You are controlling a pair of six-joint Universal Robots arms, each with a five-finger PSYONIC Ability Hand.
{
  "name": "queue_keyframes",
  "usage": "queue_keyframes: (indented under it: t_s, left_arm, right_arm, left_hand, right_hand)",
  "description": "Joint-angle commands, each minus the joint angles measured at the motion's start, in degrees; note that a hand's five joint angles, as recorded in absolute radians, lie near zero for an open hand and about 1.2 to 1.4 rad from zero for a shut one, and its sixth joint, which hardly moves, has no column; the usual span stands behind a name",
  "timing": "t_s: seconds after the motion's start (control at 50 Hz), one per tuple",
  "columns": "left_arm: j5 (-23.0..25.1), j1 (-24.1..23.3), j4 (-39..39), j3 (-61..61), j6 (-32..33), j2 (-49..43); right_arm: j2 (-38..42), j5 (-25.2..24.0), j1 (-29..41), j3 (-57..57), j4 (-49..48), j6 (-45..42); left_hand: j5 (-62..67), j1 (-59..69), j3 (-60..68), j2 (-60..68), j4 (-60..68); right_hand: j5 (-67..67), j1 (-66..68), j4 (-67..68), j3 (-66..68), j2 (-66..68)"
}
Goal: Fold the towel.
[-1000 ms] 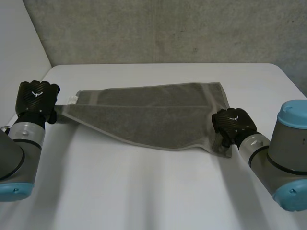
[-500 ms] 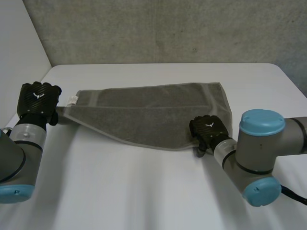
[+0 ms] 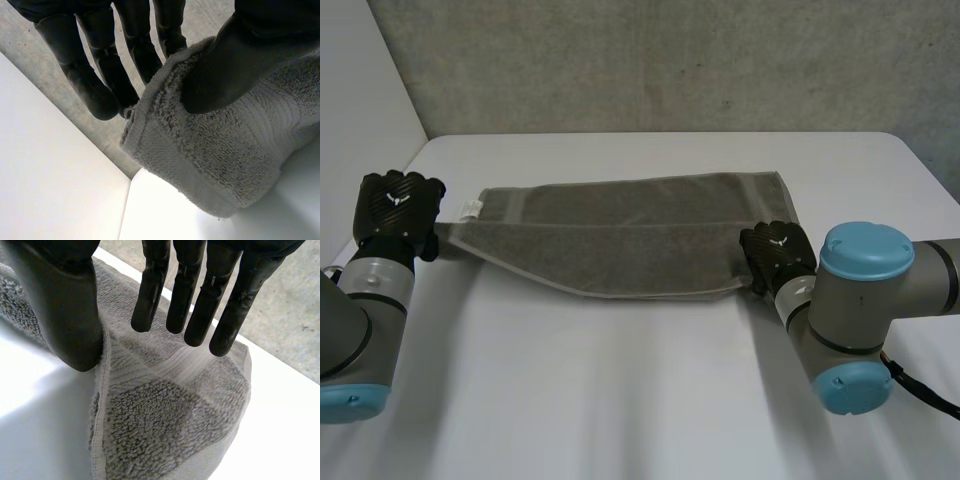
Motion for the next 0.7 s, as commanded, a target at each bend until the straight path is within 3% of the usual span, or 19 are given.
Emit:
queue_keyframes:
  t_s: [0.02, 0.14, 0.18, 0.22, 0.36, 0.52, 0.58, 0.7]
  left_arm:
    - [-0.09, 0.00, -0.09, -0.09, 0.00, 0.44]
    - [-0.09, 0.08, -0.09, -0.26, 0.00, 1.05]
    - [-0.09, 0.08, -0.35, -0.35, -0.09, 1.49]
    - [-0.09, 0.00, -0.70, -0.35, -0.09, 1.67]
    - [0.09, -0.79, -0.97, -1.05, -0.09, 4.22]
    - [0.26, -2.99, -4.57, -1.14, 0.26, 13.45]
    - [0.88, -3.08, -8.79, -1.23, 0.35, 17.66]
    - [4.12, -2.73, -19.05, -2.72, 0.61, 24.33]
  right_arm:
    - [-1.20, 0.22, 0.02, -0.11, 1.43, -1.80]
    - [-1.82, -0.13, -0.42, 0.16, 3.72, -5.23]
    - [-1.90, -1.09, -3.39, 0.51, 5.03, -6.72]
    - [-2.08, -1.79, -4.88, 0.42, 5.65, -7.16]
    - [-6.39, -6.37, -7.71, 0.07, 10.40, -7.60]
    - [-20.01, -12.70, -11.67, -2.74, 19.36, -7.69]
    - [-24.40, -14.81, -13.42, -5.21, 25.96, -8.92]
    - [-30.54, -19.37, -19.03, -6.79, 38.67, -19.87]
  left_hand:
    - [-13.92, -1.64, -8.71, -6.92, -6.69]
    - [-13.92, -1.64, -8.71, -6.92, -6.69]
    - [-13.92, -1.64, -8.71, -6.92, -6.69]
    - [-13.92, -1.64, -8.71, -6.92, -6.69]
    - [-13.92, -1.64, -8.71, -6.92, -6.69]
    - [-13.92, -1.64, -8.71, -6.92, -6.69]
    - [-13.92, -1.64, -8.71, -6.92, -6.69]
    - [-13.92, -1.64, -8.71, -6.92, -6.69]
  right_hand:
    - [1.15, 0.66, 0.71, 0.76, 0.73]
    - [9.56, 9.07, 9.13, 9.17, 9.15]
    - [32.30, 31.81, 31.87, 31.92, 31.89]
    - [37.21, 36.72, 36.77, 36.82, 36.79]
    - [37.26, 36.77, 36.82, 36.87, 36.84]
    - [37.26, 36.77, 36.82, 36.87, 36.84]
    - [37.26, 36.77, 36.82, 36.87, 36.84]
    - [37.26, 36.77, 36.82, 36.87, 36.84]
